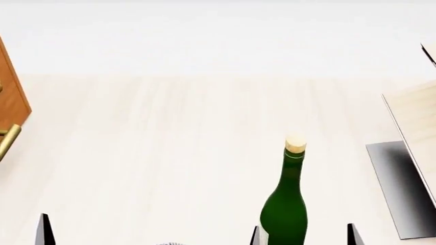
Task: Put the wine bottle on the wine rack.
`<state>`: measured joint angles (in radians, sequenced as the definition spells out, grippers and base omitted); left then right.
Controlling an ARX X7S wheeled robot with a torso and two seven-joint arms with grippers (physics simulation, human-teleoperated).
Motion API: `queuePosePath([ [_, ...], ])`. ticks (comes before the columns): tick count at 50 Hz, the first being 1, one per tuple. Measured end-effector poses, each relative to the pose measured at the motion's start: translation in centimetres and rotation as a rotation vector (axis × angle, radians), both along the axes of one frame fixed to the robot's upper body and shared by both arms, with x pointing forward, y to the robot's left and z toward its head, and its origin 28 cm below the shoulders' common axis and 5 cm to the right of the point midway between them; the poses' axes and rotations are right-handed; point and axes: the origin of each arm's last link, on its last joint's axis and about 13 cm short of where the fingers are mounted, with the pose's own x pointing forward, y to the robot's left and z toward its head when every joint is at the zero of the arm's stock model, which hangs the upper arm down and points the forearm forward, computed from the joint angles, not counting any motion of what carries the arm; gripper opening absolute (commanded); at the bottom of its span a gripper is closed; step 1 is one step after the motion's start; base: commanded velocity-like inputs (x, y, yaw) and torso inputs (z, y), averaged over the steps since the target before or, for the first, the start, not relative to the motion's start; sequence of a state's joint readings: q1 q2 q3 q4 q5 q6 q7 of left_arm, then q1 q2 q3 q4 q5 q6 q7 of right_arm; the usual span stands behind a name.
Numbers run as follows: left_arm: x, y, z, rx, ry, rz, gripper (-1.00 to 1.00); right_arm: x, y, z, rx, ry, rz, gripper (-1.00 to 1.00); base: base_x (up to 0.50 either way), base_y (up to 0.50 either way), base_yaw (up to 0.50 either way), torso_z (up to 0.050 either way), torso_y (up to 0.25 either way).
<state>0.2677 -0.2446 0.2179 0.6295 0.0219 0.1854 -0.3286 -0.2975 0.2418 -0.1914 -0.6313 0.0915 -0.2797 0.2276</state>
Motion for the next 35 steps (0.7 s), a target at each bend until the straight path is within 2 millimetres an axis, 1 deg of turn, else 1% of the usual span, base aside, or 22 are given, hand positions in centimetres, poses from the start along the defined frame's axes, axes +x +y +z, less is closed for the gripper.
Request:
queuePosePath([
  [35,0.03,-0.06,-0.06,0.002,0.001,-0.001,1.00,-0.03,-0.02,0.04,0.005,0.008,0.007,1.00,0.00,-0.09,0.00,0.000,0.000],
])
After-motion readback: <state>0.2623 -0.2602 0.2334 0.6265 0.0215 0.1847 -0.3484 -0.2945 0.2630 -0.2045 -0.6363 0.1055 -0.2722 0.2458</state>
